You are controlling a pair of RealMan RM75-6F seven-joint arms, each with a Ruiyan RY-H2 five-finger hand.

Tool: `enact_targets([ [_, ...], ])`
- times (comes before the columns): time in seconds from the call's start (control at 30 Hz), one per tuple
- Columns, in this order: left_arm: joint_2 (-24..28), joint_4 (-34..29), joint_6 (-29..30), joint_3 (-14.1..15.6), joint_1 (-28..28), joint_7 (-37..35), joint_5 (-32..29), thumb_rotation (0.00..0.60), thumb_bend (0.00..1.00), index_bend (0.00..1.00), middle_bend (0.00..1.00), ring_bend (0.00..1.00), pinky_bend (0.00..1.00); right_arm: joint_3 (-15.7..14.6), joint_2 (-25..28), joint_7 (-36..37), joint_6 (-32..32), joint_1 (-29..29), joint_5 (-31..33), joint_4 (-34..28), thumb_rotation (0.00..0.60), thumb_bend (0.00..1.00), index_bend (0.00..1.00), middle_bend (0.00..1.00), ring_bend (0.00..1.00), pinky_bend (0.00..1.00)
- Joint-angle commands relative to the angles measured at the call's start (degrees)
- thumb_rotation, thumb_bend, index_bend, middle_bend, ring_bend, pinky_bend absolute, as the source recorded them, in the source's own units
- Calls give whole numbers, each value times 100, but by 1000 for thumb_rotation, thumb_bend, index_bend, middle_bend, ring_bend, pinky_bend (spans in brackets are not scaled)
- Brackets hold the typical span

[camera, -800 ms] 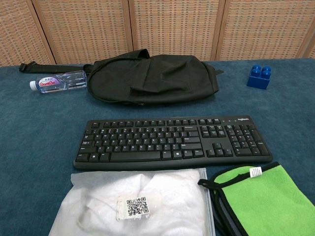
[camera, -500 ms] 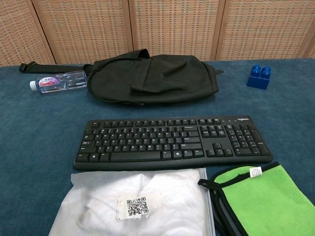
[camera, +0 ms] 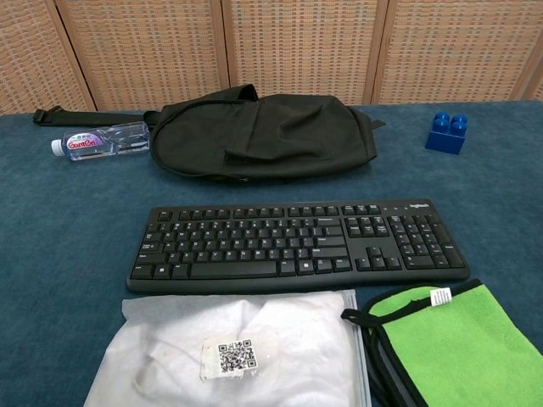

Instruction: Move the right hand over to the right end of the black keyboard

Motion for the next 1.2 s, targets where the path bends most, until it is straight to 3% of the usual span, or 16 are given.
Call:
enact_targets([
  [0.03,13,24,-60,3,-17,-36,-41,600,0,0,0,0,0,32,83,-125,-94,28,110,-114,600,189,0,0,0,0],
  [0.1,13,40,-98,-7,-26,-51,-89,600,0,0,0,0,0,62,154,-221,-154,53,191,-226,600,199,0,2,0,0],
  [0.2,14,39,-99,-22,-29,-74,-114,600,0,0,0,0,0,149,263,-405,-216,116,301,-419,600,220,0,145,43,42],
  [0.27,12,39,-102,-24,-29,-96,-122,600,0,0,0,0,0,233,343,-606,-279,186,405,-585,600,250,0,318,199,201],
  [0.37,2,56,-141,-25,-44,-103,-143,600,0,0,0,0,0,410,450,-971,-420,351,621,-899,600,300,8,484,385,373],
  [0.57,-24,93,-168,-13,-60,-101,-126,600,0,0,0,0,0,698,658,-1614,-1155,864,1354,-1518,600,433,52,668,583,504],
  [0.83,-70,137,-262,-16,-91,-82,-196,600,0,0,0,0,0,869,735,-2746,-2094,1677,2928,-1930,600,658,65,717,633,527],
  [1.03,-64,155,-234,-39,-92,-90,-212,600,0,0,0,0,0,839,521,-3640,-2409,2404,4292,-2076,600,672,72,719,633,527],
  [1.2,-62,159,-224,-49,-86,-78,-234,600,0,0,0,0,0,740,356,-4046,-2398,2797,5043,-2090,600,672,86,719,633,527],
])
